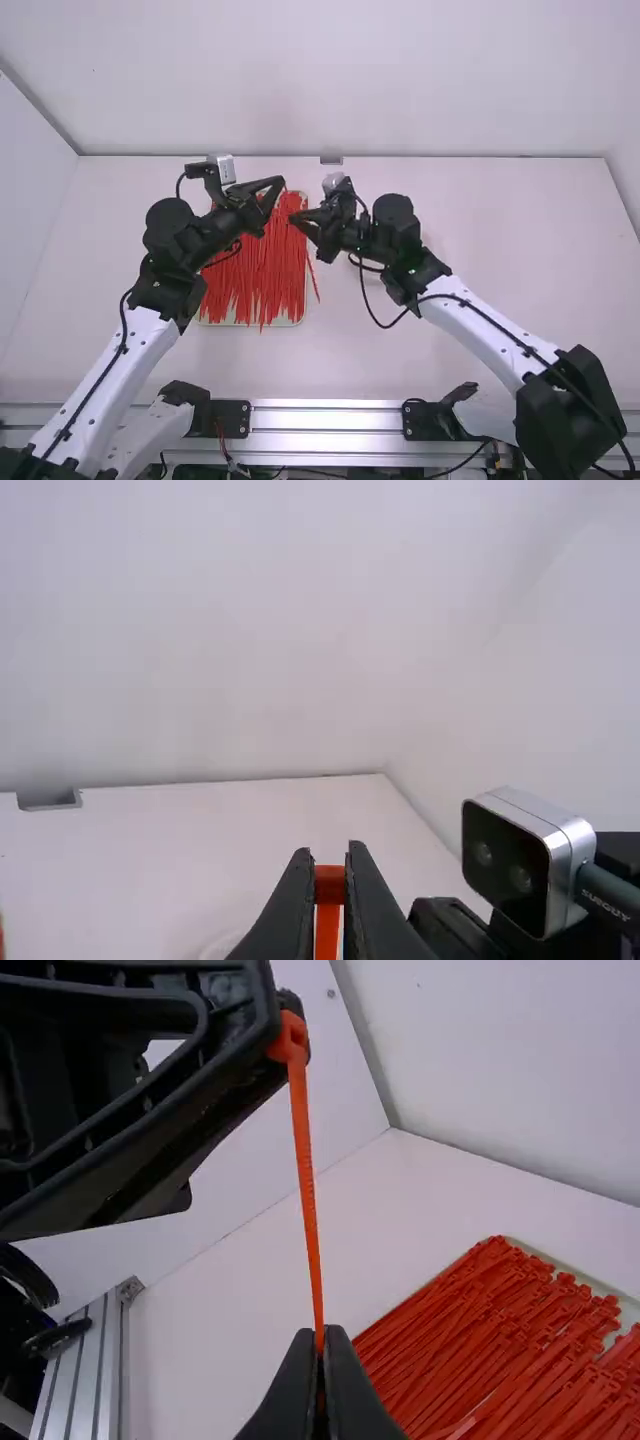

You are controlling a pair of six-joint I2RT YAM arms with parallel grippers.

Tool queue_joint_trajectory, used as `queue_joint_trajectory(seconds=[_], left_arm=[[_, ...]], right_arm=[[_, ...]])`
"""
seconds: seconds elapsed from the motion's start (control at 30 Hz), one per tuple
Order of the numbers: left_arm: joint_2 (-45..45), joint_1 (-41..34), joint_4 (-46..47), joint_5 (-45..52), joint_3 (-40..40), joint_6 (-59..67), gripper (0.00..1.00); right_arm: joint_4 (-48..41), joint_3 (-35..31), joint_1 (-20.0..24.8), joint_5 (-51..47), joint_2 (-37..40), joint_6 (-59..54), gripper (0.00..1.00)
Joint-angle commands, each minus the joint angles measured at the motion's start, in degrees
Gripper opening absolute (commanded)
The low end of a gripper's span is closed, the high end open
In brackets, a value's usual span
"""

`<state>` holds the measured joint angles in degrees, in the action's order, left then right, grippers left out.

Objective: Fasten the cable tie

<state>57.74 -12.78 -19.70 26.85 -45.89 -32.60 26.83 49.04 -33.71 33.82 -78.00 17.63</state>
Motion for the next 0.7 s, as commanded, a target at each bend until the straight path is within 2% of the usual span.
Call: queue_joint_trajectory(seconds=[0.0,0.07,0.1,0.13,0.23,0.33,0.53,0.6,0.67], left_arm=[[-0.31,-0.72,-0.31,2.38,0.22,-0.57,0.15],[-0.31,-0.72,-0.26,2.78,0.22,0.33,0.29],[-0.46,-0.72,0.24,2.71,0.22,1.49,0.4],[-0.55,-0.72,0.42,2.73,0.22,1.57,0.43],[-1.7,-0.72,1.86,3.89,0.22,4.17,0.59],[-2.64,-0.04,1.99,7.61,0.2,7.54,0.69],[-3.41,4.83,-3.19,24.0,0.2,10.56,0.73],[-2.91,8.22,-7.87,31.89,0.11,9.81,0.75],[-2.29,10.01,-10.69,35.3,0.02,8.57,0.76]], right_arm=[[0.52,1.64,0.96,2.51,0.09,0.13,0.0],[1.2,1.64,1.77,4.7,0.09,0.15,0.0],[2.1,1.64,3.56,9.01,0.11,0.15,0.0],[2.56,1.64,4.15,10.38,0.11,0.15,0.0],[4.52,1.64,8.26,18.4,0.11,0.2,0.0],[5.88,1.64,11.85,23.19,0.09,2.62,0.0],[9.25,1.64,17.68,32.04,0.09,4.96,0.0],[10.91,1.64,19.56,35.71,0.09,5.14,0.0],[12.13,1.64,20.39,37.05,0.09,5.9,0.0]])
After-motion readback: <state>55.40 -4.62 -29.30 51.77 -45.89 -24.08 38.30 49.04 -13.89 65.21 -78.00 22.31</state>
